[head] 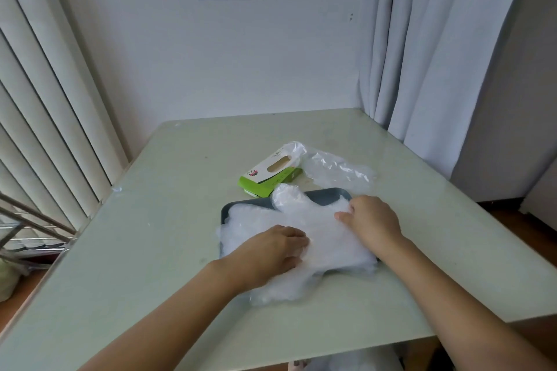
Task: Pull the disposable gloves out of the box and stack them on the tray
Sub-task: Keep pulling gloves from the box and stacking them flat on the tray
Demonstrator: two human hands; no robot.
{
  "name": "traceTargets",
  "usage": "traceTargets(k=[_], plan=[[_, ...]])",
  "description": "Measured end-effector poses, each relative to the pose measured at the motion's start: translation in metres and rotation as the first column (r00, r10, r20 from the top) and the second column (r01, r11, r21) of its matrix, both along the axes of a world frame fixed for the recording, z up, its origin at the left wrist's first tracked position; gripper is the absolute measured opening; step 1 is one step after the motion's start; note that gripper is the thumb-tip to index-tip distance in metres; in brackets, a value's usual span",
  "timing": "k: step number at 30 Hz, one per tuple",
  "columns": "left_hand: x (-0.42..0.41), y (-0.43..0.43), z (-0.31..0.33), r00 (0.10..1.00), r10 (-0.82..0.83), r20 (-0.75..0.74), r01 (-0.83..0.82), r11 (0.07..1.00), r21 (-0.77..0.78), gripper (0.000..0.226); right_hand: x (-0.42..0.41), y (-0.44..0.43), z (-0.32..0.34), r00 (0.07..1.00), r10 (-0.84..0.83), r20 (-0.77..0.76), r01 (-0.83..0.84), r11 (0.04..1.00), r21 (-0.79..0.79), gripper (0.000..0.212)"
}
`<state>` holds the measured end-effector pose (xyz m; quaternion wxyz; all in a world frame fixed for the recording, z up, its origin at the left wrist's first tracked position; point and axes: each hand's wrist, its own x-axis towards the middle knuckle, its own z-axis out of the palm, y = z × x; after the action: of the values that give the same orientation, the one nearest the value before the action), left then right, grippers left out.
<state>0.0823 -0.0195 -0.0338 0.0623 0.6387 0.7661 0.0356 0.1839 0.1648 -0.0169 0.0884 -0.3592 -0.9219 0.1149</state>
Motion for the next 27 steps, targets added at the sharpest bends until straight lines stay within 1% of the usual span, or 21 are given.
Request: traceTargets(k=[1,3,5,6,7,8,9,10,11,12,13,16,21,22,25,26,27], plan=[[-0.006,-0.009,0.000,0.998,-0.024,0.049,0.027,0.998,-0.051,0.042,0.002,0.000,0.003,1.000,-0.017,-0.013,0.018,0.999,0.045,0.023],[-0.012,-0.005,-0.008,0.991,0.058,0.124,-0.058,0.998,-0.002,0.051,0.004,0.002,0.007,0.995,-0.008,-0.103,0.022,0.990,0.137,0.018],[-0.011,-0.006,-0.010,0.987,0.077,0.144,-0.073,0.997,-0.033,0.053,0.003,0.002,0.010,0.953,0.108,-0.285,-0.048,0.977,0.208,0.012],[-0.010,-0.007,-0.008,0.984,0.088,0.155,-0.080,0.995,-0.058,0.054,0.002,0.001,0.012,0.909,0.198,-0.367,-0.120,0.967,0.224,0.010],[-0.011,-0.010,-0.007,0.981,0.110,0.161,-0.099,0.992,-0.072,0.054,0.001,0.001,0.014,0.867,0.282,-0.411,-0.205,0.954,0.220,0.007],[-0.012,-0.012,-0.007,0.979,0.115,0.168,-0.105,0.992,-0.067,0.054,-0.001,0.000,0.016,0.845,0.360,-0.396,-0.300,0.931,0.208,0.007],[-0.010,-0.013,-0.005,0.978,0.112,0.175,-0.101,0.992,-0.070,0.054,-0.004,-0.001,0.014,0.847,0.430,-0.314,-0.389,0.902,0.185,0.012],[-0.008,-0.013,-0.003,0.980,0.107,0.169,-0.096,0.993,-0.070,0.055,-0.007,-0.001,0.009,0.856,0.482,-0.185,-0.457,0.874,0.163,0.018],[-0.007,-0.012,-0.003,0.980,0.107,0.166,-0.096,0.993,-0.074,0.055,-0.010,0.001,0.001,0.859,0.508,-0.064,-0.496,0.856,0.147,0.023],[-0.007,-0.012,-0.004,0.980,0.114,0.165,-0.102,0.992,-0.078,0.055,-0.012,0.003,-0.005,0.858,0.513,0.014,-0.511,0.851,0.124,0.028],[-0.008,-0.012,-0.004,0.980,0.116,0.160,-0.104,0.991,-0.082,0.055,-0.012,0.004,-0.010,0.858,0.510,0.054,-0.513,0.853,0.098,0.032],[-0.008,-0.013,-0.003,0.979,0.114,0.169,-0.100,0.991,-0.086,0.055,-0.010,0.004,-0.013,0.843,0.525,0.119,-0.533,0.845,0.043,0.044],[-0.006,-0.014,0.001,0.980,0.092,0.176,-0.067,0.988,-0.141,0.055,-0.018,-0.005,-0.012,0.797,0.570,0.198,-0.574,0.818,-0.042,0.049],[-0.005,-0.014,0.002,0.980,0.091,0.179,-0.064,0.986,-0.152,0.055,-0.021,-0.006,-0.011,0.794,0.571,0.210,-0.576,0.817,-0.043,0.046],[-0.005,-0.015,0.005,0.977,0.098,0.188,-0.065,0.982,-0.175,0.056,-0.031,-0.011,-0.004,0.791,0.579,0.198,-0.582,0.812,-0.050,0.020],[-0.004,-0.016,0.006,0.978,0.094,0.188,-0.060,0.982,-0.180,0.056,-0.034,-0.011,-0.002,0.784,0.589,0.195,-0.590,0.805,-0.058,0.019],[-0.004,-0.016,0.006,0.977,0.091,0.191,-0.056,0.982,-0.182,0.056,-0.036,-0.011,0.000,0.777,0.596,0.202,-0.595,0.800,-0.071,0.025]])
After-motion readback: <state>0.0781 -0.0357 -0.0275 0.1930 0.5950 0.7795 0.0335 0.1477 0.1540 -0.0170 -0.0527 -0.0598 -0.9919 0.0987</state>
